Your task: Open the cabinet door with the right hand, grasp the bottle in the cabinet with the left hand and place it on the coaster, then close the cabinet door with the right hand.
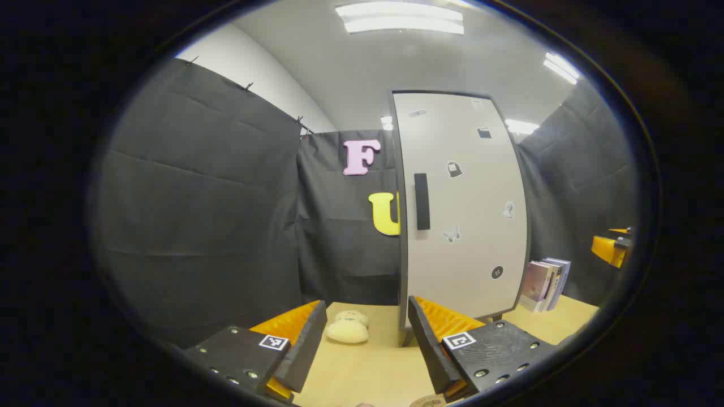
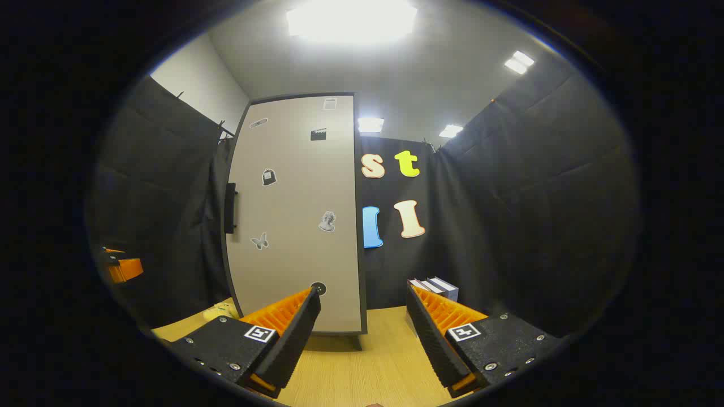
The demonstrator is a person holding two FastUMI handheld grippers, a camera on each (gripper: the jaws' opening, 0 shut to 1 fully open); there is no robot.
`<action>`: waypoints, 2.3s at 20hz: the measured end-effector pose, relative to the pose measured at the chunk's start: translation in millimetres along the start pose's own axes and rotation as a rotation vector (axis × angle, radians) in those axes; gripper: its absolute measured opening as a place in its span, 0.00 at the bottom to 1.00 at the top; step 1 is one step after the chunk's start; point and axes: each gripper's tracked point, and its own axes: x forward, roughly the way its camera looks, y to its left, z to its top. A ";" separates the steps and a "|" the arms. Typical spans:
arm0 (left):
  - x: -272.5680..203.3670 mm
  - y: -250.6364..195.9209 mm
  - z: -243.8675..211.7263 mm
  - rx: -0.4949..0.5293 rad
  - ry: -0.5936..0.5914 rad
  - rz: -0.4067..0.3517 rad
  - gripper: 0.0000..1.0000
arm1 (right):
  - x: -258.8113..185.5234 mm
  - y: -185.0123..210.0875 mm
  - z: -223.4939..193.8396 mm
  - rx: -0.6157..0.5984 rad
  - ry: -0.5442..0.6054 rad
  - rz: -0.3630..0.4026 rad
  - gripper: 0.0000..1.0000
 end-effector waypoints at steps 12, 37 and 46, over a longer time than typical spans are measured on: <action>-1.1 6.4 6.4 0.024 -0.013 0.016 0.83 | 3.3 5.1 1.8 -0.002 -0.004 0.014 0.95; -100.8 113.5 -2.0 0.062 0.005 0.261 0.83 | 96.7 176.3 77.4 0.096 -0.074 0.300 0.95; -117.5 154.7 -20.5 0.047 0.048 0.325 0.88 | 156.5 267.2 99.9 0.096 -0.091 0.390 0.94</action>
